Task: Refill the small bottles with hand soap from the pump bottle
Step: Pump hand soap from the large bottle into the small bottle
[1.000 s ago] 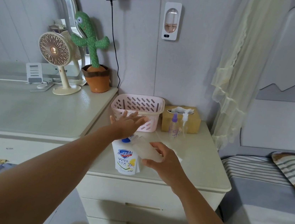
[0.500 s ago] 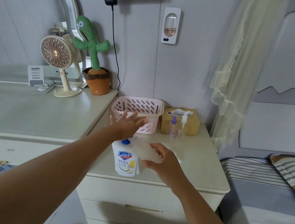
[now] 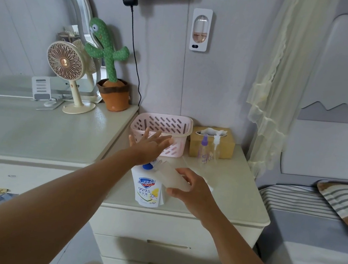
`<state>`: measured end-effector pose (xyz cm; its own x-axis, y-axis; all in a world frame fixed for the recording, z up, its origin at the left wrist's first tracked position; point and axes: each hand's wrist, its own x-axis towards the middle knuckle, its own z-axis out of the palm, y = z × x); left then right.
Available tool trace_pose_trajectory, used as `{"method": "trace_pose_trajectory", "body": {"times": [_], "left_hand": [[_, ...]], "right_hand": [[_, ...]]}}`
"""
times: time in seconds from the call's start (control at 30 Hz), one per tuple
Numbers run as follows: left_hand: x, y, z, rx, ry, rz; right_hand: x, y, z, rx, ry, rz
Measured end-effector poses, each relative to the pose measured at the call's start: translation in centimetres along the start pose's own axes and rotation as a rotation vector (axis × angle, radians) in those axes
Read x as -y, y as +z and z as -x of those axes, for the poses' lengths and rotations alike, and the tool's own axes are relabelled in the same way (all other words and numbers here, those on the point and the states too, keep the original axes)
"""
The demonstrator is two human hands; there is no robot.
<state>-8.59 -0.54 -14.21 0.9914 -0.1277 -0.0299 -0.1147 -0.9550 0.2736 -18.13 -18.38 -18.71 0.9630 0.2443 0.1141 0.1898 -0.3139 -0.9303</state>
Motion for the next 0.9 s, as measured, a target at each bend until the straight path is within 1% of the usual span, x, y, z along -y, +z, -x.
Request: {"method": "trace_pose_trajectory", "body": {"times": [0.13,0.33,0.43,0.5,0.63,0.9], "left_hand": [[0.1,0.2,0.0,0.028,-0.016,-0.005],[-0.3,-0.9,-0.1,0.014,0.017,-0.040],[-0.2,-0.7,-0.2,0.012,0.017,0.004],[-0.2,-0.4,-0.2,0.002,0.012,-0.006],[0.0,0.4,-0.1,0.016,-0.002,-0.022],[-0.3,-1.0,-0.1,0.022,0.022,-0.040]], "right_hand": [[-0.1,0.1,0.3,-0.005,-0.007,-0.001],[0.3,-0.1,0.0,-0.006,-0.011,-0.012],[0.3,-0.1,0.0,-0.009,-0.016,0.001],[0.1,-0.1,-0.1,-0.010,-0.012,-0.003],[-0.5,0.2,0.0,-0.005,0.002,-0.007],[-0.2,0.2,-0.1,-0.001,0.003,-0.043]]}}
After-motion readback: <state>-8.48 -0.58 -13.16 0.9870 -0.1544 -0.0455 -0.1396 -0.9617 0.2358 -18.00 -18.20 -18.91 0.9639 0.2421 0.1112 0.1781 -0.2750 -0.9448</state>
